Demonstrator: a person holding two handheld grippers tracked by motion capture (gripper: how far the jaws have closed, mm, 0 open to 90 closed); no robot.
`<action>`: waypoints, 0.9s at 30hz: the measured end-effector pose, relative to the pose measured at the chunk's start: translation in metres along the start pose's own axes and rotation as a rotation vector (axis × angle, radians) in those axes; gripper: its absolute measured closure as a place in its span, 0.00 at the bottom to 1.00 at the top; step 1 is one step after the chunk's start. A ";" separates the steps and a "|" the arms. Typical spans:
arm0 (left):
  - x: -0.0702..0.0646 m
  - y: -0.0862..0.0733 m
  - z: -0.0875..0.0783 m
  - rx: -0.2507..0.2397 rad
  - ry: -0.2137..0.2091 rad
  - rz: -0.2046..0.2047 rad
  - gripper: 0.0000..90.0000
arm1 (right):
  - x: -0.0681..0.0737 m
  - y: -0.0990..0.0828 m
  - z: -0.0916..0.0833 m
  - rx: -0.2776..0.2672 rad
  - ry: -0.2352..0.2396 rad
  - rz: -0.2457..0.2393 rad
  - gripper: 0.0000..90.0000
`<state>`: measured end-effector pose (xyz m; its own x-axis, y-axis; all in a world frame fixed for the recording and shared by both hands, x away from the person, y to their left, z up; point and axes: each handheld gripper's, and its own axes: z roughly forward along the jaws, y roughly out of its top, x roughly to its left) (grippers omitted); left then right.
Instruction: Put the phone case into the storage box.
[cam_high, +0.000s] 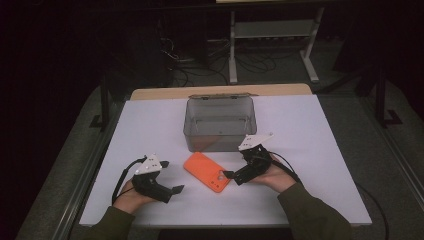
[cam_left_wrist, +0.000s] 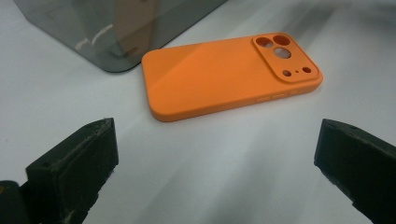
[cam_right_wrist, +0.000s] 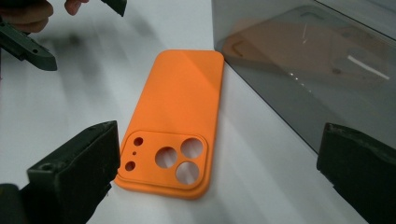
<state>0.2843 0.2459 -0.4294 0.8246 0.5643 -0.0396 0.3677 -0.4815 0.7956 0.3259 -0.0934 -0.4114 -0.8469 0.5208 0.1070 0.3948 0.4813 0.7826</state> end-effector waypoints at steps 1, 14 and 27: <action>0.000 0.000 0.000 0.000 0.000 0.000 0.00 | 0.001 0.001 0.001 0.000 0.002 0.000 0.00; 0.000 0.000 0.000 -0.002 -0.003 0.000 0.00 | 0.004 0.007 0.011 0.009 0.016 -0.012 0.00; 0.000 0.001 0.000 -0.006 -0.006 0.001 0.00 | 0.008 0.013 0.020 0.012 0.028 -0.015 0.00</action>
<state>0.2843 0.2452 -0.4292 0.8277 0.5596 -0.0420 0.3641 -0.4786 0.7990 0.3309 -0.0694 -0.4127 -0.8625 0.4933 0.1127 0.3859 0.4972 0.7771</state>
